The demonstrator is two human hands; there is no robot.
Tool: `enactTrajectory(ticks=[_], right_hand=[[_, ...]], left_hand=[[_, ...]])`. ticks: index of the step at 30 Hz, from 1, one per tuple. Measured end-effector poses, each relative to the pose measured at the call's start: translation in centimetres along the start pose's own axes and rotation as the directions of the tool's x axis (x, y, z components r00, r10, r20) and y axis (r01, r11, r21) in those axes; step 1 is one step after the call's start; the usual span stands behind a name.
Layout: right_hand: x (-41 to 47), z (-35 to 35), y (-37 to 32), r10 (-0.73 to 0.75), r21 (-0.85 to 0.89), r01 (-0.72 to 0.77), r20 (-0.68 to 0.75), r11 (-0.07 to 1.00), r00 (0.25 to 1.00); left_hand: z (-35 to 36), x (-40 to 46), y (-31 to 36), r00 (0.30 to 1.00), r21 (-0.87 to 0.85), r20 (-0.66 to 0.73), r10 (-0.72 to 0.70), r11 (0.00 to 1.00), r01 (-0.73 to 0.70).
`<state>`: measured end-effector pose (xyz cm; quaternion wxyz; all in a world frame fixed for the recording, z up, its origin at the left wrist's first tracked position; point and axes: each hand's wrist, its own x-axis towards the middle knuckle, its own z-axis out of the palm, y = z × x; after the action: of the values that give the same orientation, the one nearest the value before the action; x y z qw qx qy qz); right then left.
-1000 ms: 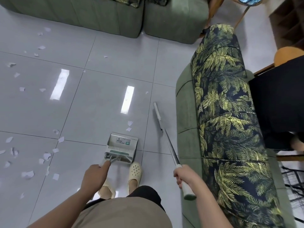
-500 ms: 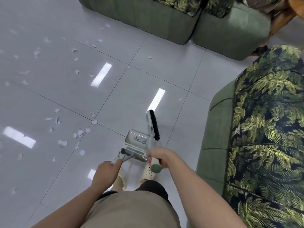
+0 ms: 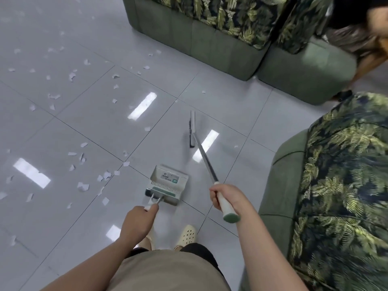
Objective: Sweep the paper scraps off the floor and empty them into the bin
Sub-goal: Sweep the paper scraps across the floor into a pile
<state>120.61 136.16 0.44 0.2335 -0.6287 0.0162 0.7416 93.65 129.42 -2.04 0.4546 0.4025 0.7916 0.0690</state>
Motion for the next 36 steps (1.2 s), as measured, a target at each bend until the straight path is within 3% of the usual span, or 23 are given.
enactTrajectory(ticks=[2, 7, 11, 21, 23, 26, 30, 32, 36], right_hand=[[-0.5, -1.6, -0.1, -0.018, -0.040, 0.015, -0.056, 0.999, 0.998], [-1.2, -6.5, -1.4, -0.073, 0.113, 0.091, -0.150, 0.989, 0.986], [-0.7, -9.3, -2.9, -0.080, 0.191, 0.123, -0.218, 0.974, 0.973], [6.1, -10.7, -10.7, 0.091, 0.386, 0.040, -0.315, 0.922, 0.945], [6.9, -9.2, -12.7, 0.120, 0.315, -0.023, -0.292, 0.949, 0.949], [8.6, -5.6, -15.9, 0.120, 0.019, -0.119, -0.284, 0.993, 0.951], [10.9, -0.4, -19.4, 0.114, -0.304, -0.190, -0.252, 0.933, 0.961], [11.8, 1.4, -21.1, 0.152, -0.307, -0.218, -0.225, 0.927, 0.963], [13.3, 3.2, -25.5, 0.241, -0.141, -0.258, -0.125, 0.956, 0.962]], left_hand=[[0.8, 0.5, 1.9, 1.000, 0.007, 0.001, 0.024, 1.000, -0.024], [3.0, 1.4, 6.8, 0.988, 0.099, 0.028, 0.155, 0.983, -0.157], [3.7, 3.3, 9.5, 0.994, 0.022, -0.004, 0.111, 0.994, -0.111], [3.1, 13.6, 19.1, 0.973, 0.110, 0.135, 0.189, 0.973, -0.204], [2.4, 16.1, 21.6, 0.972, 0.107, 0.160, 0.172, 0.976, -0.190], [1.5, 19.6, 24.5, 0.973, 0.114, 0.175, 0.150, 0.979, -0.171], [-0.1, 23.4, 26.1, 0.979, 0.110, 0.178, 0.100, 0.987, -0.121], [-1.1, 24.6, 26.3, 0.985, 0.122, 0.153, 0.078, 0.988, -0.097], [-2.5, 26.6, 26.5, 0.996, 0.097, 0.093, 0.016, 0.995, -0.025]])
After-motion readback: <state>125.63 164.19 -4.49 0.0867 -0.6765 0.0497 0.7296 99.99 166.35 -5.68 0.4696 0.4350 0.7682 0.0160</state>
